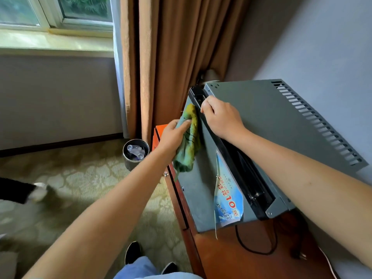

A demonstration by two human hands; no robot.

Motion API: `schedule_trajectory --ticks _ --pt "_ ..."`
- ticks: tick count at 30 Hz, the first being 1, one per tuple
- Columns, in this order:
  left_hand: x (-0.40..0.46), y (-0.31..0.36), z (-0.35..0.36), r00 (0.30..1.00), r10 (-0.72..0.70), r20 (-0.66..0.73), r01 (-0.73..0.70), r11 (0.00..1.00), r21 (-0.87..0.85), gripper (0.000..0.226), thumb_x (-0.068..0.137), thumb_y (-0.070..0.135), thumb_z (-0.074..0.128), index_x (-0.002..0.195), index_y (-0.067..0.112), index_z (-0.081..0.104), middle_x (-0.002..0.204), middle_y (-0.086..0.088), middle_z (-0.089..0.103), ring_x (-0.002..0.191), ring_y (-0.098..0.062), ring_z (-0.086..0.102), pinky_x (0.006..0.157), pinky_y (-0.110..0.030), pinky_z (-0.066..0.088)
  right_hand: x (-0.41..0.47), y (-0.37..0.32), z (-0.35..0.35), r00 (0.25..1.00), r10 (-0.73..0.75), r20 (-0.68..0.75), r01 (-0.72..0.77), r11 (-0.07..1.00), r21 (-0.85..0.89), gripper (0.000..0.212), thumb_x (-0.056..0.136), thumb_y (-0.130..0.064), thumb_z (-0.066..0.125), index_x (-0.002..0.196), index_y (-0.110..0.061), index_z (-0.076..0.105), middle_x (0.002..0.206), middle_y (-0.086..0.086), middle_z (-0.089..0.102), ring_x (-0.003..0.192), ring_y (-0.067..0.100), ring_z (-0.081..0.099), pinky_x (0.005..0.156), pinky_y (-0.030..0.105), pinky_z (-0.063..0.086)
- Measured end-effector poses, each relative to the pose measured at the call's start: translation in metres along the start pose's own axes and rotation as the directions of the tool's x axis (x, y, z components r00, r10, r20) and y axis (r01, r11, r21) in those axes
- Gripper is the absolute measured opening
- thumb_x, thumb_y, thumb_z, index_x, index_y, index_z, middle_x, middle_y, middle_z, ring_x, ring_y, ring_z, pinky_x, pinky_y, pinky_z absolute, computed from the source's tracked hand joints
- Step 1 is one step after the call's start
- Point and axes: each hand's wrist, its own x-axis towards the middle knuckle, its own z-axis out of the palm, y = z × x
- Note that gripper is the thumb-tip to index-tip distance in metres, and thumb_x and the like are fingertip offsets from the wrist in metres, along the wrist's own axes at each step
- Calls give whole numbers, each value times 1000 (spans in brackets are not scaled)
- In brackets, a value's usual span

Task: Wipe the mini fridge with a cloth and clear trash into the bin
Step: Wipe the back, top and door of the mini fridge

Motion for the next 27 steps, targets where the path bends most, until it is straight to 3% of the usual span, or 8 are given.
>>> schedule_trajectory --ticks 3,6,10,14,17,21,24,27 --pt "30 0 -8 996 6 -84 4 993 118 29 95 39 68 108 14 66 90 0 73 80 -15 71 63 -24 54 1 0 1 1000 5 -1 -5 1000 -21 30 103 -34 33 91 -24 59 76 -3 64 74 23 59 69 42 50" --pt "29 -13 -1 989 -9 -149 20 997 70 26 96 33 67 109 11 62 90 1 67 80 -13 66 64 -23 52 0 0 1 1000 1 -12 -1 1000 -25 29 104 -34 34 91 -24 59 68 -3 60 67 20 58 65 41 49" --pt "-1 -46 3 997 -43 -65 46 997 57 28 94 36 69 104 11 59 91 -8 68 80 -21 69 82 -48 60 2 0 3 1000 -6 -18 5 999 -48 27 103 -33 35 93 -25 59 73 -4 63 70 20 58 66 40 48" --pt "-15 -28 8 989 142 -48 -136 984 116 22 91 40 71 96 22 61 93 -2 69 87 -18 69 78 -36 58 2 1 5 999 -25 -38 24 999 -49 21 102 -31 39 96 -26 59 87 -6 66 80 21 59 70 39 48" --pt "-7 -9 12 978 203 -49 -197 974 112 22 91 40 70 97 21 60 95 -4 69 88 -19 69 76 -34 57 2 3 6 994 -75 -73 74 997 -10 10 96 -25 50 102 -27 58 87 -10 57 74 12 53 68 36 49" --pt "12 -25 4 992 71 -106 -49 979 196 20 93 40 65 99 24 56 94 0 67 91 -20 67 80 -38 55 2 4 7 992 -81 -96 82 997 15 17 96 -20 50 109 -25 59 98 -14 54 73 7 51 71 36 50" --pt "8 -42 1 989 -94 -116 109 985 131 25 94 39 65 101 18 53 96 -7 66 93 -28 68 85 -47 57 1 4 7 991 -70 -115 77 995 60 21 98 -17 45 112 -23 60 108 -10 58 80 10 56 70 33 47" --pt "-20 -51 12 993 -100 -69 102 994 35 28 88 46 66 98 22 54 98 -9 68 93 -28 70 88 -53 58 2 7 7 988 -45 -151 58 995 81 22 98 -14 44 111 -21 61 109 -9 58 80 8 52 69 27 37"
